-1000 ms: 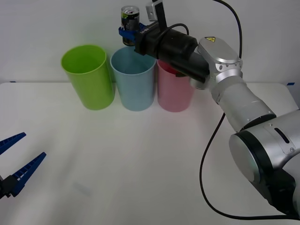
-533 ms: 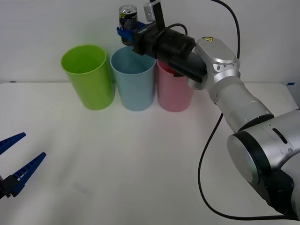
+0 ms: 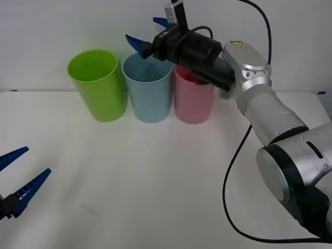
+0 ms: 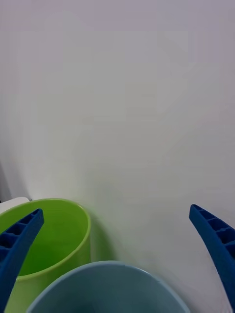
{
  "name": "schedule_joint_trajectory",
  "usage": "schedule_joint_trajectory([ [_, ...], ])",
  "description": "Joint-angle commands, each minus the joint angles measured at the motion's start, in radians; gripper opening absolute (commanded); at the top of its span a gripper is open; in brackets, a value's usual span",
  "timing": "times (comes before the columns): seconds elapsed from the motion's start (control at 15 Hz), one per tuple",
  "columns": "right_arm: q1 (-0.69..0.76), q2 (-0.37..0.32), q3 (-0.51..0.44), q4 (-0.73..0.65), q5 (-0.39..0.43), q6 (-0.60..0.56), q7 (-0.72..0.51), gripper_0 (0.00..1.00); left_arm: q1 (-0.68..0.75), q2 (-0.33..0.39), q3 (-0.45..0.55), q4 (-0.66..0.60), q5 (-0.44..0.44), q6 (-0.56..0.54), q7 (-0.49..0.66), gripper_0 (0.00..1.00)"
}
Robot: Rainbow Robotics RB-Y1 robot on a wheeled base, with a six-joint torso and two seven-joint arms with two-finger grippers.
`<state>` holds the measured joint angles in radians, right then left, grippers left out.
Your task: Grasp the object on the table and drop it into the matching bin: aluminum can to the light blue bin, PET bottle to the pink bin.
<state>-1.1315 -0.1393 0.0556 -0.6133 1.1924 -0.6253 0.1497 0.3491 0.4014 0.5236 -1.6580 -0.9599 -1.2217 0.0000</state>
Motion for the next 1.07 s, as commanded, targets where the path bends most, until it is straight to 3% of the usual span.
schedule_joint_trajectory([
  [0.07,0.012,-0.043,0.05,0.0,-0.063,-0.028,0.011,1.0,0.0,0.0,0.0,0.0,0.0,0.0,0.0,1.0],
  [0.27,0.015,-0.14,0.244,-0.009,-0.284,-0.047,0.022,1.0,0.0,0.0,0.0,0.0,0.0,0.0,0.0,1.0],
  [0.33,0.016,-0.187,0.336,-0.025,-0.393,-0.053,0.031,1.0,0.0,0.0,0.0,0.0,0.0,0.0,0.0,1.0],
  [0.47,0.048,-0.27,0.446,-0.103,-0.522,-0.053,0.039,1.0,0.0,0.0,0.0,0.0,0.0,0.0,0.0,1.0],
  [0.73,0.177,-0.401,0.475,-0.307,-0.576,-0.048,0.034,1.0,0.0,0.0,0.0,0.0,0.0,0.0,0.0,1.0],
  [1.07,0.312,-0.51,0.475,-0.485,-0.616,-0.027,0.039,1.0,0.0,0.0,0.0,0.0,0.0,0.0,0.0,1.0],
])
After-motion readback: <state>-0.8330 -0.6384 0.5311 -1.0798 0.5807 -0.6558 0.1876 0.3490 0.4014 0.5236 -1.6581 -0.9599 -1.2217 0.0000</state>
